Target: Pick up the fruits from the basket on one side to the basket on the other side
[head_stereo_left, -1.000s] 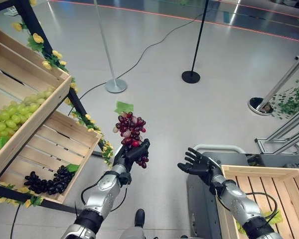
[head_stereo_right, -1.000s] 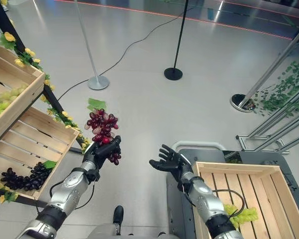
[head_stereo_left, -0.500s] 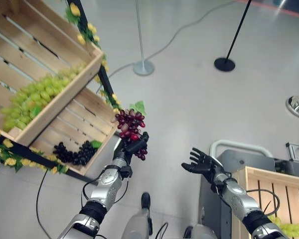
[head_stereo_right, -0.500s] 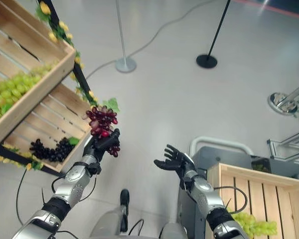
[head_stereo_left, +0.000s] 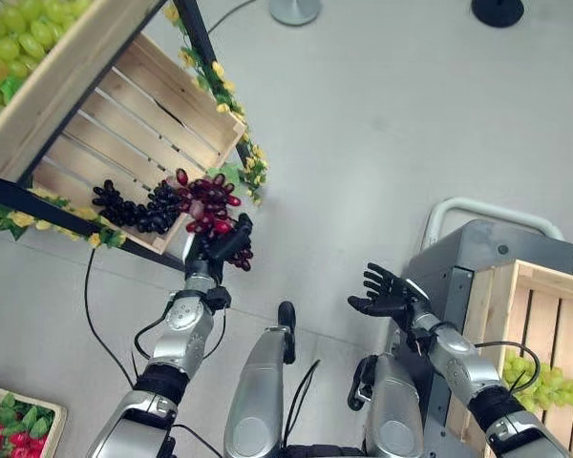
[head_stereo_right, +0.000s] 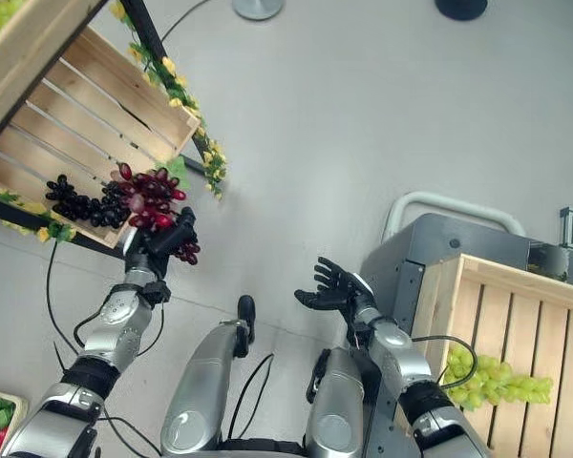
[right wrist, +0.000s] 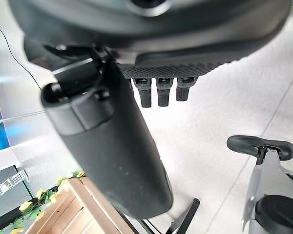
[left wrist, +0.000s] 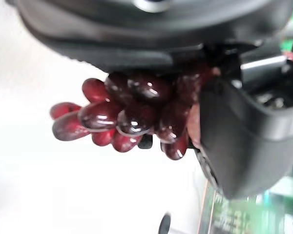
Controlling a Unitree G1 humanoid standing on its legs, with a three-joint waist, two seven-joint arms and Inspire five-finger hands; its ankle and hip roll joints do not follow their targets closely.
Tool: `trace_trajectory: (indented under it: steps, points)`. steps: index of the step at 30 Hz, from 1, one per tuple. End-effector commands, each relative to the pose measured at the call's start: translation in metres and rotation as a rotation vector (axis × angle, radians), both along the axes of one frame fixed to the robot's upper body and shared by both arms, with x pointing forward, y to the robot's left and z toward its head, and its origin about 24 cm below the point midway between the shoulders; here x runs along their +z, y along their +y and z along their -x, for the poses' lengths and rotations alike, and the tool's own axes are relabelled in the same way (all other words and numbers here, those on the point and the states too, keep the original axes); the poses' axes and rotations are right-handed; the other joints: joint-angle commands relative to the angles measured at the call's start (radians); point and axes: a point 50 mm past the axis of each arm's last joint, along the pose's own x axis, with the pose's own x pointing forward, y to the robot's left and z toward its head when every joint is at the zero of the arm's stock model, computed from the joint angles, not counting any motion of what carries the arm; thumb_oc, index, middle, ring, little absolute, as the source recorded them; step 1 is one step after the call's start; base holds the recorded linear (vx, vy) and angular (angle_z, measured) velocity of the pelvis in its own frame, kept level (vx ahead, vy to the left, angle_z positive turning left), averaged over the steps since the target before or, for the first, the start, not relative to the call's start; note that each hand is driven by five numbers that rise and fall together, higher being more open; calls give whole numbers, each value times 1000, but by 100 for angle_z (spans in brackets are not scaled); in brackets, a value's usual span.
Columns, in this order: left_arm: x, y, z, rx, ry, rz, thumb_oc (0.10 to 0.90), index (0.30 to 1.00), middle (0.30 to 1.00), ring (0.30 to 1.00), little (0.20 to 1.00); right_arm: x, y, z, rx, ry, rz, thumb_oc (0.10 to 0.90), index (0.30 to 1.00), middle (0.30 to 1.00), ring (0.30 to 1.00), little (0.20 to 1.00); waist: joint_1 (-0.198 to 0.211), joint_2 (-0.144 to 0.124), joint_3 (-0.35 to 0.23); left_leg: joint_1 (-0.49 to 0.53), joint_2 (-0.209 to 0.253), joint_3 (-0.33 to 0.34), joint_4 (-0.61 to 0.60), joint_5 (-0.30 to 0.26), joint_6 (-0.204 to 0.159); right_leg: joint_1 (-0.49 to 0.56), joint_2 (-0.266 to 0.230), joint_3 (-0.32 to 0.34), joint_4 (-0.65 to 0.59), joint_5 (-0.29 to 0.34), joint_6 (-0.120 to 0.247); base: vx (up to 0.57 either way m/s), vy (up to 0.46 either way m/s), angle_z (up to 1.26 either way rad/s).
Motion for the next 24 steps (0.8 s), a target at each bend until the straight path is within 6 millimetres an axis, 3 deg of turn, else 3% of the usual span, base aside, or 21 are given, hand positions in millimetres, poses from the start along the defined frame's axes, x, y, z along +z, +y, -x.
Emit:
trace_trajectory:
  steps: [1,7,18,24]
  points:
    - [88,7,-14,34,-423,-7,400,300,300,300,300,28,-8,-9,34,-128,9,800,900,900,900,900,5,-5,-41,59,33,-51,170,-183,-57,-48,56,13,-15,175,-68,2,98,0]
    - [117,34,-17,136,-473,-35,400,300,300,300,300,22,-16,-3,30,-95,37,800,900,900,900,900,-4,-17,-24,43,26,-51,185,-198,-41,-92,67,36,21,181,-63,14,95,1]
    - [199,90,-23,304,-512,5,400,300,300,300,300,9,-23,8,20,-25,59,800,900,900,900,900,-22,-35,-19,42,19,-35,158,-212,-18,-139,67,50,30,220,-39,20,74,1]
    - [228,117,-21,411,-478,37,400,300,300,300,300,5,-25,9,2,-3,57,800,900,900,900,900,-27,-43,-24,36,22,-32,147,-220,-8,-147,68,45,14,242,-30,7,39,2]
